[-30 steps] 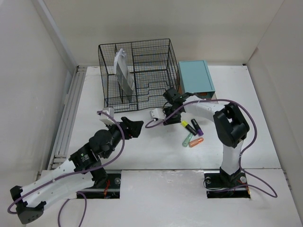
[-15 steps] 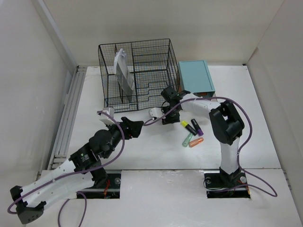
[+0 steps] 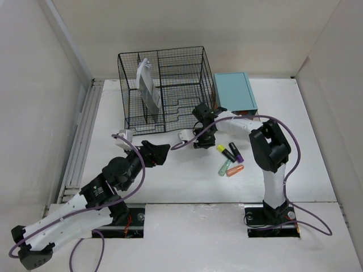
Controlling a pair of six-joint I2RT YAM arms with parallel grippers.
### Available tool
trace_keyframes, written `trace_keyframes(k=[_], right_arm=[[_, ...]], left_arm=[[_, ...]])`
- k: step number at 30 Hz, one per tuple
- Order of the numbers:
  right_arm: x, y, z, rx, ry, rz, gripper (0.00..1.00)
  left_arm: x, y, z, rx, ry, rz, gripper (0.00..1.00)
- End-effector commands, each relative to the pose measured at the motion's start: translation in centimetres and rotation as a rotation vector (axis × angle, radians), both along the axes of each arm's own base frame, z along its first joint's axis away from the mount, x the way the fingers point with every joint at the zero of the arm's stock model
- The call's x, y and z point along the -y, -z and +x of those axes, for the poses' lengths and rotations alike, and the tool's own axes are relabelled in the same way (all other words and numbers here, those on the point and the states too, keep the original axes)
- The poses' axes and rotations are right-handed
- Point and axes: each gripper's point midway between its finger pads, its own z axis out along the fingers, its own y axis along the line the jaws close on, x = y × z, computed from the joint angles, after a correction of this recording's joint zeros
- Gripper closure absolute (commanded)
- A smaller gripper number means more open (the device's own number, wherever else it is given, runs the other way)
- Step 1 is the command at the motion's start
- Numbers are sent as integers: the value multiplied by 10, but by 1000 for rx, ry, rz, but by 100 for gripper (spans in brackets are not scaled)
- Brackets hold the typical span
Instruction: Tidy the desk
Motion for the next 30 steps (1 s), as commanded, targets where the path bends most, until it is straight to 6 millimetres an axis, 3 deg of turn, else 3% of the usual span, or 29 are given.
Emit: trace_keyframes(k=[1, 4, 11, 17, 21, 22, 25, 29, 30], right_arm=[[4, 15, -23, -99, -12, -25, 68], [3, 8, -26, -98, 6, -9, 74], [3, -13, -39, -98, 17, 51, 75], [-8, -71, -49, -42, 19, 203, 75], [-5, -108, -53, 33, 52, 267, 75], [2, -123, -52, 62, 71, 292, 75], [26, -140, -33, 150, 165, 294, 75], [70, -169, -6, 281, 338, 301, 75], [90, -171, 5, 326, 416, 277, 75]], left_arm=[[1, -12, -1, 26, 5, -45, 19], [1, -12, -1, 26, 5, -45, 19], [1, -7, -1, 21, 5, -37, 19], [3, -10, -1, 26, 14, -45, 19], [6, -9, -1, 29, 26, -38, 19], [9, -9, -1, 28, 36, -37, 19], [10, -7, -1, 22, 36, -30, 19], [13, -9, 0, 31, 48, -30, 19], [13, -9, 0, 31, 48, -30, 19]])
